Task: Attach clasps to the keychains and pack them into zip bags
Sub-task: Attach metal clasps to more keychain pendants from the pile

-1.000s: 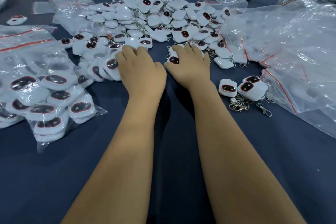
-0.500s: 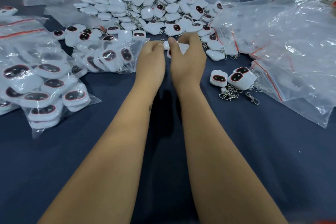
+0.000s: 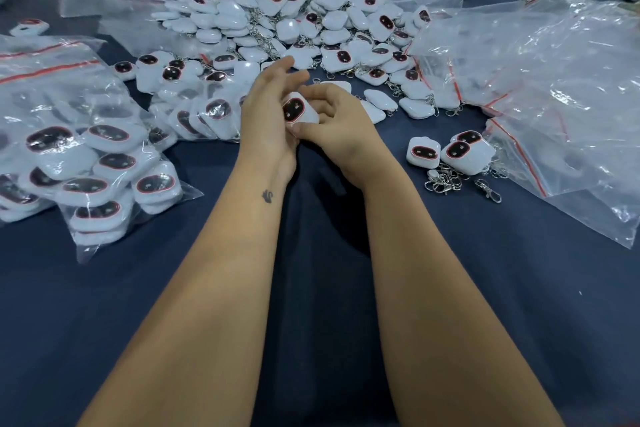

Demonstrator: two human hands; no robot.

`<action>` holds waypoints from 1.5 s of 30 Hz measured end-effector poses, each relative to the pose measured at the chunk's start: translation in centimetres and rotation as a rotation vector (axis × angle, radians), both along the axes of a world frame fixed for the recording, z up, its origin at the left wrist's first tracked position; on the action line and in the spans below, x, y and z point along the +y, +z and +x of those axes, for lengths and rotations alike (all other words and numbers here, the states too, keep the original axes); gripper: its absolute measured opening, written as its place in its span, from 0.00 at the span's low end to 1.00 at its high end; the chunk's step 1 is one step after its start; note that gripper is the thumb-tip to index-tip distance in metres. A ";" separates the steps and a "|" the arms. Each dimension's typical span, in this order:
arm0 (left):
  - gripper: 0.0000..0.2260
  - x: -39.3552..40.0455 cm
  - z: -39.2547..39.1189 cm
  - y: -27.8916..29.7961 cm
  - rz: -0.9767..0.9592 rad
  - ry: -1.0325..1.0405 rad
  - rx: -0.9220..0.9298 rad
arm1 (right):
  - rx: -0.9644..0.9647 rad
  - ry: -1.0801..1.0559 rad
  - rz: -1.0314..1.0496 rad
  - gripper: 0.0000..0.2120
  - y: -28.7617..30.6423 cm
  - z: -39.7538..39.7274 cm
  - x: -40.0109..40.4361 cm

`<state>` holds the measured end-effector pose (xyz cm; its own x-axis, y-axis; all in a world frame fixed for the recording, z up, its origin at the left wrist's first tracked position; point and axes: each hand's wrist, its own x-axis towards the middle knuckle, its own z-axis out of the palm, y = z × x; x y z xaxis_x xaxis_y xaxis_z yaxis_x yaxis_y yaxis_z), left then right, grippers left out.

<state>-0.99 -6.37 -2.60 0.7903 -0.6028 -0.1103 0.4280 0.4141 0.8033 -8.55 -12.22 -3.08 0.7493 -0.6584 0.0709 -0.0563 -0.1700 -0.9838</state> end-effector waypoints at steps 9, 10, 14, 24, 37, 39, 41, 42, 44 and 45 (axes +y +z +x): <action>0.12 0.4 0.2 0.2 -0.080 -0.074 0.082 | -0.092 -0.128 -0.042 0.05 -0.4 0.4 0.0; 0.11 0.3 0.1 0.2 -0.053 -0.101 0.049 | -0.146 -0.131 0.032 0.05 -0.4 0.4 0.0; 0.10 0.2 -0.2 -0.1 0.001 -0.183 -0.103 | -0.216 -0.137 0.149 0.03 -0.6 0.5 -0.1; 0.11 0.1 -0.5 0.1 0.004 -0.162 -0.089 | -0.180 -0.144 0.214 0.09 -0.2 0.7 -0.3; 0.11 -0.1 -0.5 -0.1 0.043 -0.206 -0.092 | -0.138 -0.170 0.161 0.08 -0.4 0.8 -0.3; 0.11 -0.1 -0.5 -0.1 0.030 -0.205 -0.076 | -0.148 -0.159 0.166 0.08 -0.3 0.8 -0.3; 0.11 0.0 -0.5 0.0 0.029 -0.201 -0.077 | -0.149 -0.150 0.165 0.08 -0.3 0.8 -0.3; 0.11 -0.1 -0.5 0.0 0.028 -0.196 -0.077 | -0.146 -0.147 0.164 0.08 -0.3 0.8 -0.3; 0.11 0.0 -0.5 0.0 0.022 -0.193 -0.077 | -0.138 -0.149 0.172 0.09 -0.2 0.9 -0.4; 0.11 0.0 -0.5 0.0 0.020 -0.197 -0.081 | -0.138 -0.151 0.180 0.08 -0.2 0.9 -0.4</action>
